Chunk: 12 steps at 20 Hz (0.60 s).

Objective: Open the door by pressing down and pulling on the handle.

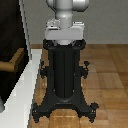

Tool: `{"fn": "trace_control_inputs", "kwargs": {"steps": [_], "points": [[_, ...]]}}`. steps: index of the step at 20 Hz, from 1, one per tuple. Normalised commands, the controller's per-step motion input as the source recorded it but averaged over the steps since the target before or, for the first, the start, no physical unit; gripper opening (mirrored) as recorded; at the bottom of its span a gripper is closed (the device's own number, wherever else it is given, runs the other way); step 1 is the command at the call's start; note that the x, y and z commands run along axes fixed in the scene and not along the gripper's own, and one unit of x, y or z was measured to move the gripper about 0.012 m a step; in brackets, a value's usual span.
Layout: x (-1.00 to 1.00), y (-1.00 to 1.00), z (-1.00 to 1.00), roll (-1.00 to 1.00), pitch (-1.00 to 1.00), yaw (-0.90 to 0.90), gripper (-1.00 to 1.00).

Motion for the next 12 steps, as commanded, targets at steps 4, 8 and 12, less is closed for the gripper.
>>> {"fn": "trace_control_inputs", "kwargs": {"steps": [4,8,12], "points": [[0.0,-0.25,0.25,0.0,0.0,0.0,1.0],[0.0,-0.75,0.0,0.0,0.0,0.0,1.0],[0.0,-0.5,0.0,0.0,0.0,0.0,1.0]]}}
